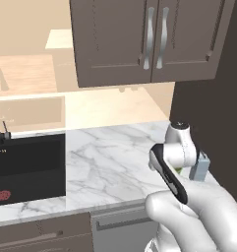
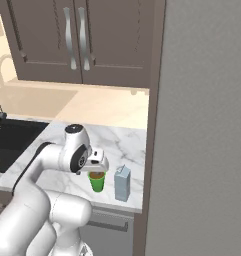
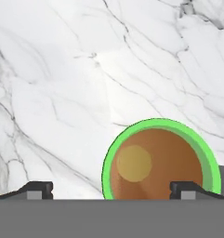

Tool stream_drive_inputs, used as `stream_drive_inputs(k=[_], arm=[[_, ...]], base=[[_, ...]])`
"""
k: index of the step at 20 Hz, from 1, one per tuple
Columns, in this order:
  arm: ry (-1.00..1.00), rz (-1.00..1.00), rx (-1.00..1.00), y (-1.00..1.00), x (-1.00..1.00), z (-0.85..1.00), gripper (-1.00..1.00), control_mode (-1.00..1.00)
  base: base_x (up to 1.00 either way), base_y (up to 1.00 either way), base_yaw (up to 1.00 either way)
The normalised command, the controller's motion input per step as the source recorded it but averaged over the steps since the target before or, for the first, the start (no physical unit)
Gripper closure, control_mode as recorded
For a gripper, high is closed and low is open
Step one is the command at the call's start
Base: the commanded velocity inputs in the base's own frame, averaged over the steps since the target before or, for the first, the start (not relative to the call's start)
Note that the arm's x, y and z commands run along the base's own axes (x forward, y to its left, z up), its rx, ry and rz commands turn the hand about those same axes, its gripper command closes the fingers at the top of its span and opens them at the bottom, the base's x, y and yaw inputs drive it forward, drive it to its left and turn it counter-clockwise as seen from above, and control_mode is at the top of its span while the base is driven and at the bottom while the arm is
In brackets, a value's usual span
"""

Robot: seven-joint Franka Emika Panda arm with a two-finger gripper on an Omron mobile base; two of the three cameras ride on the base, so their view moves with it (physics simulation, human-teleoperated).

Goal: Place the microwavable item in the microwave. Then, close the microwave door and press the start button.

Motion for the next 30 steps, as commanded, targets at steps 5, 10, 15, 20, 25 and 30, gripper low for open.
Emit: stream_drive_inputs(k=[5, 10, 15, 20, 25, 30], arm=[[0.05, 0.00, 0.00, 0.00, 0.05, -0.38, -1.00, -1.00], [0.07, 0.00, 0.00, 0.00, 0.00, -0.49, -1.00, -1.00], [0.02, 0.00, 0.00, 0.01, 0.00, -0.41, -1.00, -1.00], [0.00, 0.00, 0.00, 0.00, -0.14, -0.31, 1.00, -1.00], [0.00, 0.01, 0.00, 0.00, -0.05, -0.16, 1.00, -1.00], [0.00, 0.00, 0.00, 0.19, 0.00, -0.04, 1.00, -1.00]], base=[[0.00, 0.00, 0.00], [0.00, 0.00, 0.00], [0.00, 0.00, 0.00], [0.00, 0.00, 0.00], [0.00, 0.00, 0.00], [0.00, 0.00, 0.00]])
